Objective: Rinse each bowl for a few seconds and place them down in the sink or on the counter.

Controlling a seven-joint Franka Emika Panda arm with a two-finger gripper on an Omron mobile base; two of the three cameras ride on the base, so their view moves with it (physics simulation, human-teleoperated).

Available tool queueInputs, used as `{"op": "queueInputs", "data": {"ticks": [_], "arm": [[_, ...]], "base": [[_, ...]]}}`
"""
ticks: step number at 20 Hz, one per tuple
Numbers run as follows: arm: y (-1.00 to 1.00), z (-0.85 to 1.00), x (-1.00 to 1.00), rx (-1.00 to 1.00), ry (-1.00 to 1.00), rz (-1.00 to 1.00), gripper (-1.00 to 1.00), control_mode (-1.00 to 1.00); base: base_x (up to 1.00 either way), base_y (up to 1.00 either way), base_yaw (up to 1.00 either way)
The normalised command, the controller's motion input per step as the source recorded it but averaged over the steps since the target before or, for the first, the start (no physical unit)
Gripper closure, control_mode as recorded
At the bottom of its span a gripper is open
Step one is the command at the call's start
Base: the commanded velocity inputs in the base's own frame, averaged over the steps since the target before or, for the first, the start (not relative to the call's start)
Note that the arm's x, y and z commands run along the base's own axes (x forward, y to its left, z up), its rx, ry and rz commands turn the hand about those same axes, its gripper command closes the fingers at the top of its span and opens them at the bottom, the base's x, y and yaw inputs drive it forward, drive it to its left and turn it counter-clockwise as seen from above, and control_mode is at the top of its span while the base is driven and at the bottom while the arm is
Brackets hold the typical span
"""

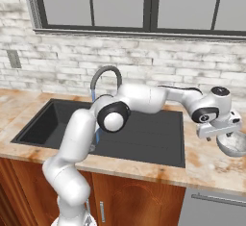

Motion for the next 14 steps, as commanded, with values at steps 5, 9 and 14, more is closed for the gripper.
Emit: {"op": "queueInputs", "data": {"ticks": [5, 9, 14], "arm": [[-0.12, -0.16, 0.06, 0.00, 0.02, 0.02, -1.00, -1.00], [-0.11, -0.17, 0.05, 0.00, 0.02, 0.02, -1.00, -1.00], [-0.10, -0.15, 0.08, 0.00, 0.02, 0.02, -1.00, -1.00]], "base": [[0.00, 0.00, 0.00], [0.00, 0.00, 0.00], [0.00, 0.00, 0.00]]}}
